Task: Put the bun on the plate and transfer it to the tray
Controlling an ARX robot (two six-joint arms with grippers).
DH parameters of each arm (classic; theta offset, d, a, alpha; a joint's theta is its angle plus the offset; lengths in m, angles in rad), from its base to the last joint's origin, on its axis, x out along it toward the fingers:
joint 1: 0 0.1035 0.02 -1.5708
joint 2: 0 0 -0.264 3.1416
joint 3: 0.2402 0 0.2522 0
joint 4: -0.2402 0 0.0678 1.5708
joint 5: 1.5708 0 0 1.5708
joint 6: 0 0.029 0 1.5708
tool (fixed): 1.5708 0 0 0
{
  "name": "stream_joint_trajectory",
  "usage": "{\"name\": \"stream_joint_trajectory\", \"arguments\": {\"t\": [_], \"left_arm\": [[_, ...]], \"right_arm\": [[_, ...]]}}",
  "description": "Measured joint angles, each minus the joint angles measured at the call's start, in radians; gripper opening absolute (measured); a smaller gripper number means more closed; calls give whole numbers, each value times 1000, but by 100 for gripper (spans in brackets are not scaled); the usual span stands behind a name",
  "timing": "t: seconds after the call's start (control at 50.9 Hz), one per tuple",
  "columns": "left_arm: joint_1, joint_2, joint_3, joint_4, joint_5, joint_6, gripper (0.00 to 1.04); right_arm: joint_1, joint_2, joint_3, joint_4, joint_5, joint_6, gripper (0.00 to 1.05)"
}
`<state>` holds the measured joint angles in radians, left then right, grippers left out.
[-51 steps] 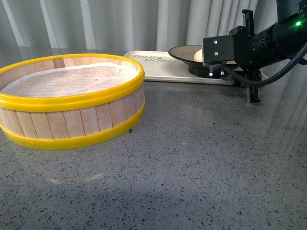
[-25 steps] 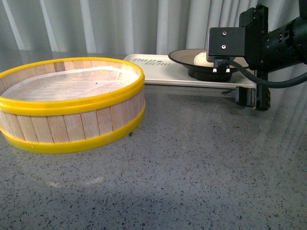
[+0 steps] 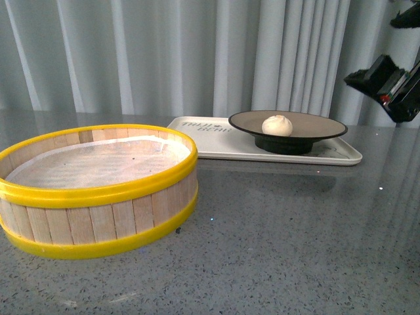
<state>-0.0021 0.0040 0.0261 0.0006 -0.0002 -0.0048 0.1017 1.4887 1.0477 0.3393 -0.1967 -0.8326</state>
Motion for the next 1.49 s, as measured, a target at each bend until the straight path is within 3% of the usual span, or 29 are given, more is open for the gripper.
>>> {"name": "stream_joint_trajectory", "arguments": {"t": [0.059,0.079,0.137,0.236,0.452,0.648,1.493], "left_arm": [[0,0,0,0,0,0,98],[0,0,0,0,0,0,98],[0,0,0,0,-1,0,98],[0,0,0,0,0,0,98],[0,0,0,0,0,0,98],[0,0,0,0,0,0,98],[0,0,0,0,0,0,98]], "right_arm": [[13,-2,-45,83,113,115,89],[18,-12,-85,143,206,228,84],[15,-64,-209,248,289,490,70],[-12,-169,-391,335,292,730,46],[-34,-318,-643,418,256,811,2],[-98,-431,-775,432,203,819,2],[-100,-884,-1042,246,199,821,2]]}}
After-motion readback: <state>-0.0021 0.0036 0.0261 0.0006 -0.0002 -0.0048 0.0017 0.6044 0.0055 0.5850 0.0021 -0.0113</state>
